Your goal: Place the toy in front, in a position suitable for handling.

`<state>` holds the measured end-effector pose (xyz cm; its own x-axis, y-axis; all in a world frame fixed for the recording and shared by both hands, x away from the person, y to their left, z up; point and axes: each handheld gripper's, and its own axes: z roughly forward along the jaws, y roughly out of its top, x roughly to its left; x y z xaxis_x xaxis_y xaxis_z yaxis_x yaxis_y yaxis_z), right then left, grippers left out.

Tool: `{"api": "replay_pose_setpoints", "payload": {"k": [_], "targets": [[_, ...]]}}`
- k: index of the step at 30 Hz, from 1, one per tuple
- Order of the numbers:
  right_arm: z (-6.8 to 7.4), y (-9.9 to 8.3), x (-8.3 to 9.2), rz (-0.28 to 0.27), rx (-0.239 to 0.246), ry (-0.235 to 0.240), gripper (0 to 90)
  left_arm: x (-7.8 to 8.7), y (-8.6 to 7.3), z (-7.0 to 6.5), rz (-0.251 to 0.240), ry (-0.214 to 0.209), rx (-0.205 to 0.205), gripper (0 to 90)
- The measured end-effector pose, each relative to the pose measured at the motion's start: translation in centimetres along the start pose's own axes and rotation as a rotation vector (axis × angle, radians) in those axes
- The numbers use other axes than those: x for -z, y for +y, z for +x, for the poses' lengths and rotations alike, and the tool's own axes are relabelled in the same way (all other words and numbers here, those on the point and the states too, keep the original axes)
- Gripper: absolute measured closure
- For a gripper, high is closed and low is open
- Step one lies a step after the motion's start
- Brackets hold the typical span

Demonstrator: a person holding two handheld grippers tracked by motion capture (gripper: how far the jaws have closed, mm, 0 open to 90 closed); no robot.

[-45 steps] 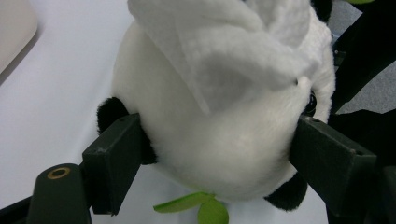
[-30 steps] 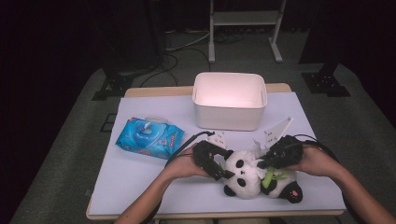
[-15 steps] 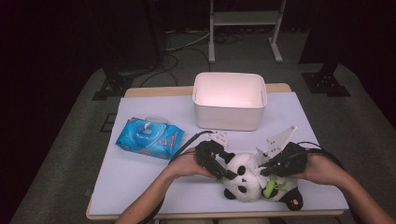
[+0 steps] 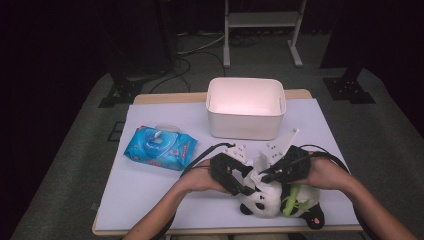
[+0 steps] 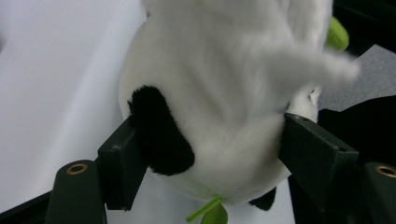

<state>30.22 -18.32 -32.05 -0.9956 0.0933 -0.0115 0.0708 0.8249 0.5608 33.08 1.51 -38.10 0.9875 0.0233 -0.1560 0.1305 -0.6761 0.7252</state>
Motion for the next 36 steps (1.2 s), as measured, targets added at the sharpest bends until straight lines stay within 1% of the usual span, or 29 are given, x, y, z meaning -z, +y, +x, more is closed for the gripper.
{"api": "replay_pose_setpoints", "payload": {"k": [3, 5, 7, 9, 12, 13, 14, 18, 20, 21, 22, 23, 25, 28, 31, 34, 36], "targets": [[-0.2, 0.8, -0.7, 0.002, 0.018, 0.013, 82.7, 0.0, -0.1, -0.2, -0.003, 0.003, -0.001, 26.2], [-0.2, 1.0, -1.1, 0.008, 0.032, 0.017, 82.7, 0.0, -0.3, -0.2, -0.007, 0.003, 0.008, 26.2], [-0.3, 0.9, -0.9, 0.009, 0.021, 0.018, 82.7, 0.0, -0.4, -0.2, -0.013, 0.008, 0.005, 26.1], [-0.4, 0.4, -0.5, 0.014, 0.008, 0.016, 82.7, 0.0, -0.4, -0.2, -0.016, 0.007, 0.008, 26.0], [-0.6, -0.7, 0.4, 0.016, -0.015, 0.000, 82.7, 0.0, -0.4, -0.3, -0.013, 0.010, 0.007, 26.1], [-0.6, -0.7, 0.4, 0.016, -0.015, 0.000, 82.7, 0.0, -0.4, -0.3, -0.013, 0.010, 0.007, 26.1], [-0.7, -1.5, 1.0, 0.015, -0.040, -0.013, 82.7, 0.0, -0.4, -0.3, -0.011, 0.011, 0.006, 26.1], [-0.7, -2.8, 1.5, 0.036, -0.066, -0.027, 82.7, 0.1, -0.3, -0.3, -0.008, 0.010, 0.006, 26.0], [-0.6, -3.6, 1.6, 0.037, -0.084, -0.023, 82.7, 0.0, -0.3, -0.3, -0.010, -0.009, 0.016, 24.6], [-0.5, -3.9, 1.7, 0.031, -0.091, -0.021, 82.7, 0.0, -0.3, -0.3, -0.002, -0.011, 0.015, 23.1], [-0.4, -4.0, 1.8, 0.027, -0.094, -0.020, 82.7, 0.0, -0.3, -0.3, 0.001, -0.011, 0.024, 22.4], [-0.3, -4.1, 1.8, 0.028, -0.094, -0.023, 82.7, -0.1, -0.2, -0.2, 0.009, -0.021, 0.038, 20.0], [-0.1, -4.2, 1.8, 0.026, -0.092, -0.019, 82.8, -0.3, -0.2, -0.1, 0.016, -0.023, 0.045, 17.3], [0.2, -4.1, 1.7, 0.025, -0.090, -0.012, 82.7, -0.4, -0.2, 0.1, 0.001, -0.042, 0.068, 17.4], [0.4, -3.8, 1.6, 0.036, -0.074, -0.008, 82.4, -0.4, -0.1, 0.0, -0.006, -0.040, 0.052, 22.7], [0.3, -3.2, 1.7, 0.053, -0.052, -0.002, 82.6, -0.4, 0.1, -0.1, 0.003, -0.039, 0.046, 23.8], [0.2, -2.5, 1.7, 0.050, -0.038, 0.000, 82.6, -0.3, 0.1, -0.1, -0.001, -0.036, 0.044, 23.9]]}}
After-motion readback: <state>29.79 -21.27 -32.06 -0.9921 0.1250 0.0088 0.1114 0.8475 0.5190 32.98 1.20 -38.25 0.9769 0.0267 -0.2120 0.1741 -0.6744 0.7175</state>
